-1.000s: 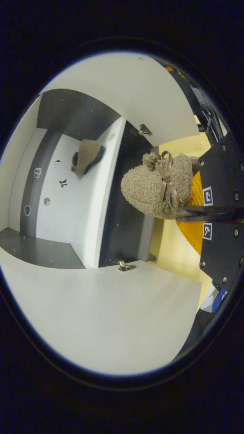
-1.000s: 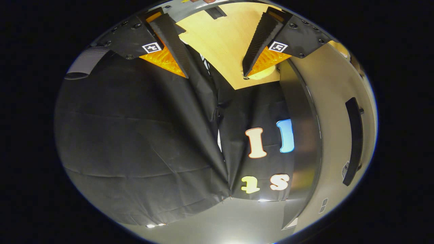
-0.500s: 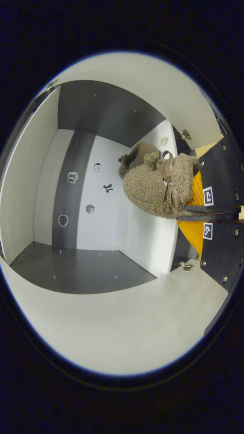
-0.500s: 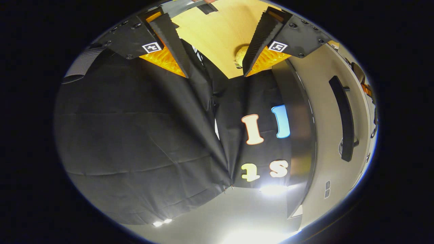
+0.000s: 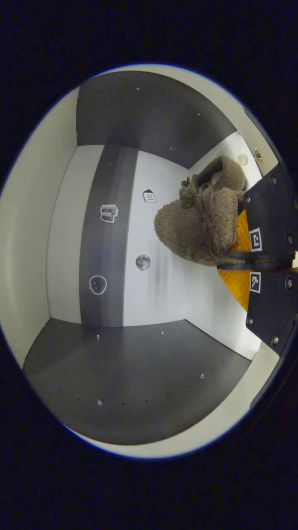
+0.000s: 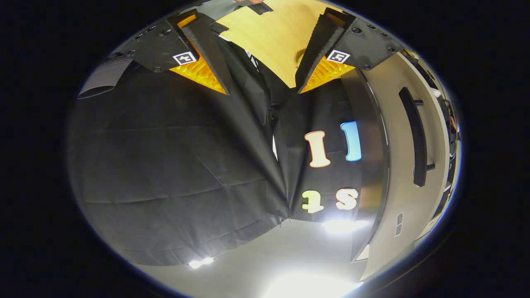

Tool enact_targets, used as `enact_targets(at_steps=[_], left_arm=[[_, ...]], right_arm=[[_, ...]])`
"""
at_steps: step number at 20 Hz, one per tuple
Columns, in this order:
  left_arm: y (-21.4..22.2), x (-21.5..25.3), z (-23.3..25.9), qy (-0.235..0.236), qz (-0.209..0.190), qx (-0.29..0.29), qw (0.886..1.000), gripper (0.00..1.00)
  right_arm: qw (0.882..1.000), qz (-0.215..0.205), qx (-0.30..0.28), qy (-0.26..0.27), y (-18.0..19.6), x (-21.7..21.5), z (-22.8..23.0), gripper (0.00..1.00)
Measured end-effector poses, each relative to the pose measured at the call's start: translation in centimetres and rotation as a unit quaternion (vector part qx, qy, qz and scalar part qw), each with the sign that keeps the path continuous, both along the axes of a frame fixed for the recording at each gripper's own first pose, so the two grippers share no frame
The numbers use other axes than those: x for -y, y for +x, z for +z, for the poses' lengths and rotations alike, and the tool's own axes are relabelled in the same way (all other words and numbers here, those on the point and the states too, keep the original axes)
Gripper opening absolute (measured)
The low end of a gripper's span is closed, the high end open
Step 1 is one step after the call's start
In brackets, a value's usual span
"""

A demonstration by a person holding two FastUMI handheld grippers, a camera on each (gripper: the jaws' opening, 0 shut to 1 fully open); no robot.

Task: Grab one shoe with the right hand and put it into the shoe cabinet, grab the other shoe with the left hand and put it into the shoe cabinet; then close the right door with the right hand and the left door with the left hand.

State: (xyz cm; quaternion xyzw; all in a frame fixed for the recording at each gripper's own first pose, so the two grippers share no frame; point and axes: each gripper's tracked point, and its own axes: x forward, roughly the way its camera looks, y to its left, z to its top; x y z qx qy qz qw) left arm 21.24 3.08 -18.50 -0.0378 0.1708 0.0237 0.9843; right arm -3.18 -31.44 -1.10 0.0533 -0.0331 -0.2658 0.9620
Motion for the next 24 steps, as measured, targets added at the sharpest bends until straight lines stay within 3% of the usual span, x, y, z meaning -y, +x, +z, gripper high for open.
enact_targets(at_steps=[4, 12, 13, 14, 15, 21, 24], left_arm=[[4.3, 0.1, -2.8, -0.007, 0.003, -0.016, 1.000, 0.02], [6.7, 0.4, -5.0, -0.006, -0.009, -0.036, 0.999, 0.02], [6.8, 0.6, -5.0, -0.002, -0.018, -0.038, 0.999, 0.08], [6.7, 1.0, -4.9, 0.000, -0.027, -0.038, 0.999, 0.04], [6.6, 1.3, -4.6, 0.003, -0.035, -0.034, 0.999, 0.08], [1.7, 0.4, 0.7, 0.083, -0.035, 0.024, 0.996, 1.00], [-2.6, 1.7, 5.1, 0.093, -0.047, 0.087, 0.991, 0.96]], right_arm=[[1.000, -0.002, -0.007, 0.000, -0.8, -0.8, -0.5, 0.98], [1.000, -0.011, -0.008, 0.004, -1.5, -1.7, -0.6, 0.98], [1.000, -0.009, -0.009, 0.003, -1.2, -1.8, -0.6, 0.98], [1.000, -0.008, -0.010, 0.003, -1.0, -1.9, -0.7, 0.98], [1.000, -0.005, -0.012, 0.004, -0.7, -2.0, -0.8, 0.98], [1.000, 0.008, -0.003, 0.001, 1.1, -1.7, 0.5, 0.98], [1.000, 0.025, 0.004, -0.001, 2.6, -1.2, 1.8, 0.98]])
